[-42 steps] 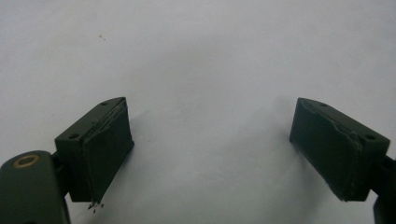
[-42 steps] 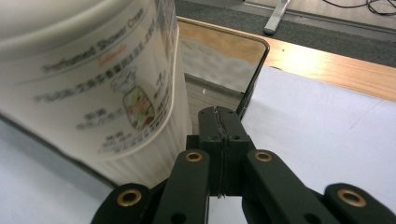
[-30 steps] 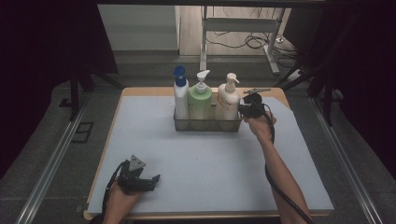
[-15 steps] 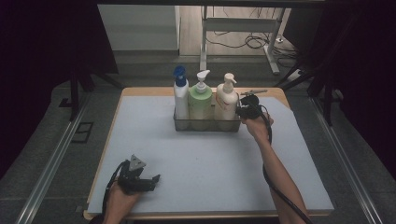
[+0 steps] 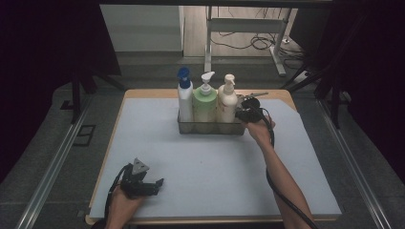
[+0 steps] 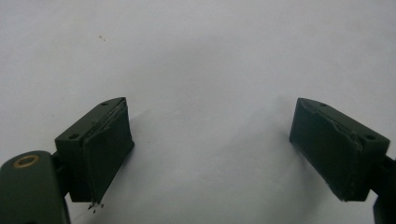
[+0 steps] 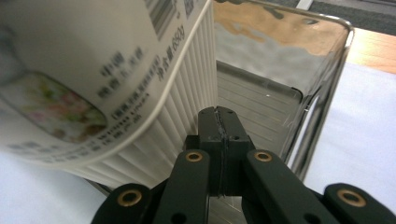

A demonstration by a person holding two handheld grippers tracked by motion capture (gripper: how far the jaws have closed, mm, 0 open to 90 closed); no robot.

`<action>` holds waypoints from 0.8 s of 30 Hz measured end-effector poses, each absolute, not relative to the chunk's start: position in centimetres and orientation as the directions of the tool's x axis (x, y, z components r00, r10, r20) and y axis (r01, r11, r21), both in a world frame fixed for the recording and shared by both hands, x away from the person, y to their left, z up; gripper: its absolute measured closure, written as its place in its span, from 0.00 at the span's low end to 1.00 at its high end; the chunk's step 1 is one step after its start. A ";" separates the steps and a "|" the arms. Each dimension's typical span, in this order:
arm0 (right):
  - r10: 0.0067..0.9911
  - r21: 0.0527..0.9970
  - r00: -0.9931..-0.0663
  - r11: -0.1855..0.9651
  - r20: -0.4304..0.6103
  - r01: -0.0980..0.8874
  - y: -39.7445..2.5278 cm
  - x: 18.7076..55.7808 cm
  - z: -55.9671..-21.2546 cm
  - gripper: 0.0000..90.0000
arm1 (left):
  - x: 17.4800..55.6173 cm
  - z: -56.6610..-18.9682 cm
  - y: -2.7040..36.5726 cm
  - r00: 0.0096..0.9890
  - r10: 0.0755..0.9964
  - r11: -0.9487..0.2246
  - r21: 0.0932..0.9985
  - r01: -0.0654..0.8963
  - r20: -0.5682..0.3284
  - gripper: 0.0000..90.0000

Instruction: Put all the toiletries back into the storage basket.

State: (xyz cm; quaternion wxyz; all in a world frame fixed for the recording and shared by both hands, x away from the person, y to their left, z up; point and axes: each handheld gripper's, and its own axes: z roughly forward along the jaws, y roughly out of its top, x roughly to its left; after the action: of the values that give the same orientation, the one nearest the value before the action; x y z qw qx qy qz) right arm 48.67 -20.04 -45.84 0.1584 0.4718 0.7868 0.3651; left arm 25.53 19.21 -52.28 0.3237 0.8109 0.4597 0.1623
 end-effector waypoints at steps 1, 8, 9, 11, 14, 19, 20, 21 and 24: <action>0.857 0.724 -0.507 0.290 0.096 0.626 -20.0 48.7 -45.9 0.99 | 25.5 -52.3 19.2 0.525 0.851 -0.368 0.674 0.640 -0.034 0.14; 0.842 0.721 -0.530 0.307 0.098 0.621 -19.3 48.2 -46.1 0.99 | 25.5 -52.3 19.2 0.524 0.851 -0.367 0.675 0.640 -0.034 0.14; 0.839 0.723 -0.535 0.309 0.099 0.618 -19.1 48.1 -46.1 0.99 | 25.5 -52.3 19.2 0.524 0.851 -0.367 0.675 0.640 -0.034 0.14; 0.841 0.720 -0.533 0.311 0.095 0.620 -18.8 48.0 -46.1 0.99 | 25.5 -52.3 19.2 0.524 0.851 -0.367 0.675 0.640 -0.034 0.14; 0.842 0.720 -0.530 0.305 0.101 0.623 -18.9 48.0 -46.1 0.99 | 25.5 -52.3 19.2 0.524 0.851 -0.367 0.675 0.640 -0.034 0.14; 0.841 0.722 -0.532 0.305 0.103 0.622 -18.9 47.7 -46.0 0.99 | 25.6 -52.3 19.2 0.525 0.850 -0.369 0.675 0.639 -0.033 0.14; 0.841 0.721 -0.532 0.305 0.103 0.622 -18.9 47.7 -46.0 0.99 | 25.6 -52.3 19.2 0.525 0.851 -0.368 0.675 0.640 -0.034 0.14; 0.841 0.721 -0.531 0.305 0.103 0.622 -18.8 47.6 -46.0 0.99 | 25.6 -52.3 19.2 0.525 0.850 -0.368 0.675 0.639 -0.033 0.14; 0.844 0.721 -0.526 0.298 0.107 0.626 -18.7 47.6 -46.0 0.99 | 25.6 -52.3 19.2 0.525 0.850 -0.368 0.675 0.639 -0.034 0.14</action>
State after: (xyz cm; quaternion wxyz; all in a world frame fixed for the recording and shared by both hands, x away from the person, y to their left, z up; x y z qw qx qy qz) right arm 47.57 -18.73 -46.00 0.1480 0.4639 0.7919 0.3685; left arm 25.60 19.19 -52.29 0.3240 0.8110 0.4592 0.1627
